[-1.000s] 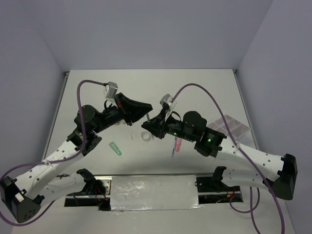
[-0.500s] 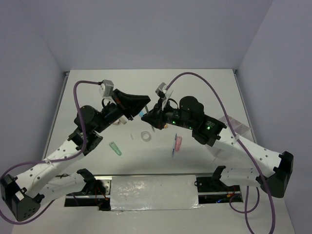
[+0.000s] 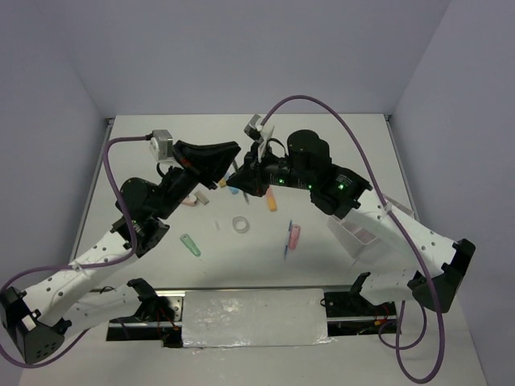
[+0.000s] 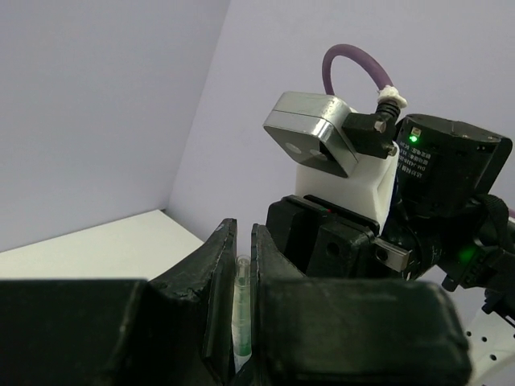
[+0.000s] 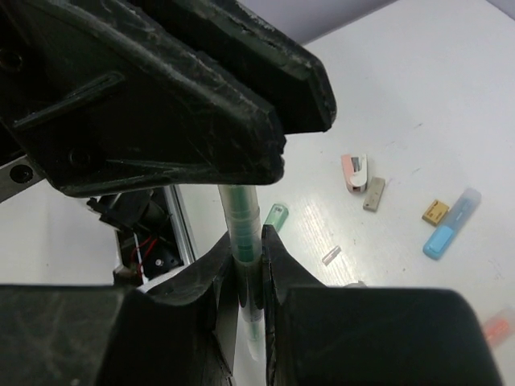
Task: Sort the stationery into containers
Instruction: Close the pen cap on the pen.
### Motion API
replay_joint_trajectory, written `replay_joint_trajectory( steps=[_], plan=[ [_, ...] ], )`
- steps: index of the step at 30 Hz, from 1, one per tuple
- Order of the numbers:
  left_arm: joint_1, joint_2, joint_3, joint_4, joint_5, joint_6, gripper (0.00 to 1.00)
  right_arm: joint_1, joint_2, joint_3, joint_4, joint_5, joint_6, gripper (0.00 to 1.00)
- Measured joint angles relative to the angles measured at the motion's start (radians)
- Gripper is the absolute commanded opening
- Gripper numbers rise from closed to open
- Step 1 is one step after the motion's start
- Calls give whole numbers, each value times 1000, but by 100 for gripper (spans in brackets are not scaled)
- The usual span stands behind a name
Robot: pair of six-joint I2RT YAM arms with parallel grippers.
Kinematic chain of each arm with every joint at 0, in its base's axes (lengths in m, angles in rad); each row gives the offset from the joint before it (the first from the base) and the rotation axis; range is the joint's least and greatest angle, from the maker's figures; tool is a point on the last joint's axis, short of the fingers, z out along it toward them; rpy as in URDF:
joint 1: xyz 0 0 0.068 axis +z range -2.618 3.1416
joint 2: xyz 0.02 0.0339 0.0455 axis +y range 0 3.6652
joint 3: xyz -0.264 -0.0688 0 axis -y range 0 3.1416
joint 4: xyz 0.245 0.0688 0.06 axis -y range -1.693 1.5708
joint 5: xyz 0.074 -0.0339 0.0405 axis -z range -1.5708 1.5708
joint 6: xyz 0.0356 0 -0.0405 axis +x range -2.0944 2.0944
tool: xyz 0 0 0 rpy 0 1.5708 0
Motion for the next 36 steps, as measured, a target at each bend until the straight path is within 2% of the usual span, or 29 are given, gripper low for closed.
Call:
replay_joint_trajectory(
  steps=[8, 15, 18, 23, 31, 33, 34, 36],
  plan=[
    [-13, 13, 0, 45, -45, 35, 0, -19, 89, 164, -151, -44, -22, 0],
    [-26, -8, 0, 18, -84, 48, 0, -22, 108, 196, -187, -76, -34, 0],
    [-34, -8, 30, -53, -94, 73, 0, -28, 89, 139, -128, -83, -36, 0],
    [-45, 7, 55, -172, -72, 114, 0, -49, 25, -54, 31, -92, -30, 1],
    [-45, 114, 125, -211, 4, 145, 0, -87, -24, -192, 170, -80, 23, 0],
    [-45, 115, 125, -209, 20, 144, 9, -87, -38, -210, 182, -77, 27, 0],
    [-45, 114, 125, -208, 26, 143, 25, -87, -44, -219, 193, -75, 28, 0],
    [-45, 114, 125, -208, 29, 141, 47, -85, -54, -237, 214, -64, 29, 0]
  ],
)
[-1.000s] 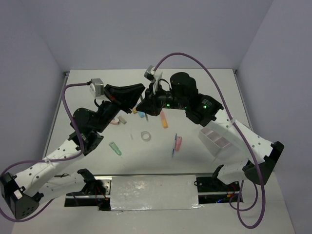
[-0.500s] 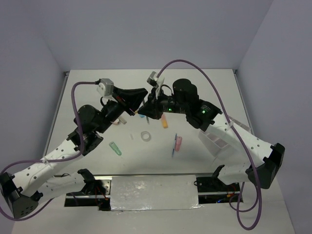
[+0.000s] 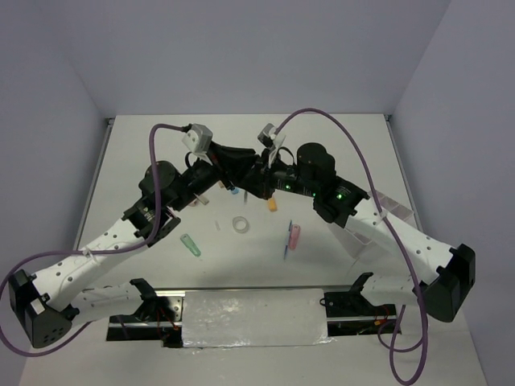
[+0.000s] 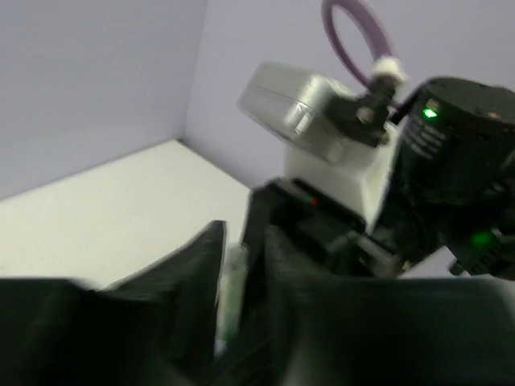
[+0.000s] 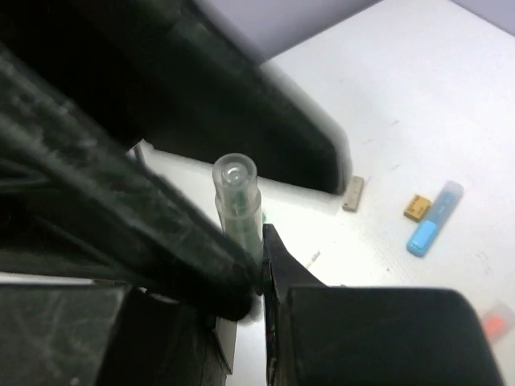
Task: Sort the stationery into containers
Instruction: Close the pen cap on the pen, then place the pen in the storage box.
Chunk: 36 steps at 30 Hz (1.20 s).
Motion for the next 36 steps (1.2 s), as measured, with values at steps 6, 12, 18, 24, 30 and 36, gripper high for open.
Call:
replay_joint_trajectory(
  steps=[6, 12, 18, 24, 30, 36],
  plan=[
    [-18, -37, 19, -148, -158, -87, 99, -7, -66, -106, 126, 119, 20, 0],
    [-55, 17, 225, -414, -343, -239, 99, -29, -74, -229, 199, 235, 41, 0],
    [0, 32, 345, -640, -504, -338, 99, -128, -138, -314, 163, 352, 52, 0],
    [48, -36, 280, -823, -525, -321, 99, -257, -323, -321, 76, 555, 58, 0],
    [48, -51, 192, -968, -550, -224, 99, -424, -403, -232, -208, 904, 165, 0],
    [50, -48, 81, -1059, -581, -163, 99, -537, -434, -134, -502, 1186, 290, 0]
  ],
)
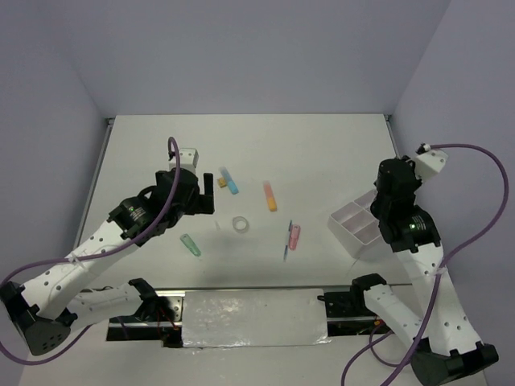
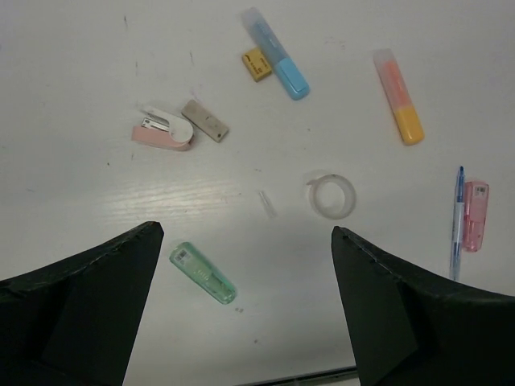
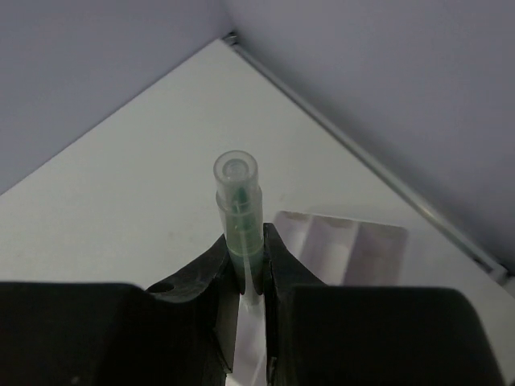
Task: Sort the stationery into containers
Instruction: Place the pen in the storage box.
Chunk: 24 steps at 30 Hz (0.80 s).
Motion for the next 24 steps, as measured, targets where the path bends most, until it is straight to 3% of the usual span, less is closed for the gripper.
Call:
replay_joint_trajectory(
  steps=[9, 15, 24],
  plan=[
    [20, 4, -2, -20, -48, 37, 99, -95, -13, -19, -173, 203, 100, 0],
    [21, 3, -12, -14, -35, 45, 99, -171, -37, -199, -83, 213, 84, 1],
    [21, 4, -21, -12, 14, 68, 99, -278, 14, -251, 94, 179, 46, 3]
  ],
)
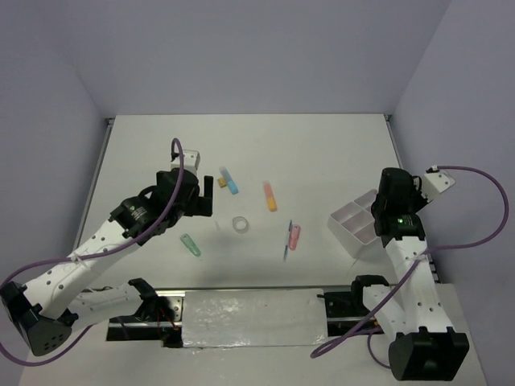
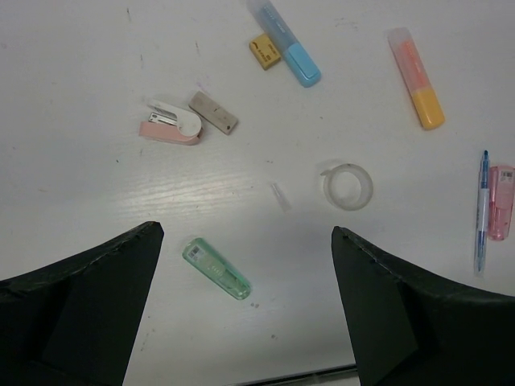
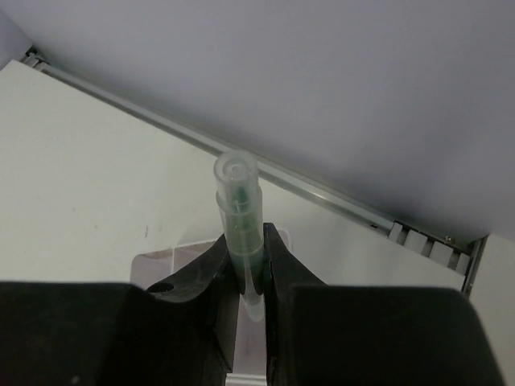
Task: Sort the stationery into containers
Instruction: Place the pen in the storage box.
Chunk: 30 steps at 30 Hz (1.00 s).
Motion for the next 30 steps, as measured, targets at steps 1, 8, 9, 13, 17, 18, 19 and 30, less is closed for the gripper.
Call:
replay_joint_trajectory(
  steps=[1, 8, 9, 13, 17, 18, 19, 30],
  plan=[
    [0, 1, 0, 1, 7, 1, 99, -8, 8, -10, 18, -7, -2, 4],
    [0, 26, 0, 5, 31, 4, 99, -42, 54, -59, 105, -34, -21, 7],
    [0, 28, 0, 5, 33, 7, 99, -45, 60, -64, 117, -34, -21, 7],
    [0, 29, -1, 6, 38, 22, 99, -60, 84, -84, 146, -33, -18, 9],
    [0, 29, -3, 7, 42, 23, 99, -63, 91, -109, 158, -32, -10, 15],
    [0, 29, -3, 7, 43, 24, 99, -64, 91, -113, 158, -31, -9, 18],
    [0, 29, -3, 8, 44, 24, 99, -64, 91, -117, 159, -31, -6, 21],
    [0, 29, -3, 10, 52, 26, 99, -65, 97, -138, 162, -36, 37, 49]
  ],
)
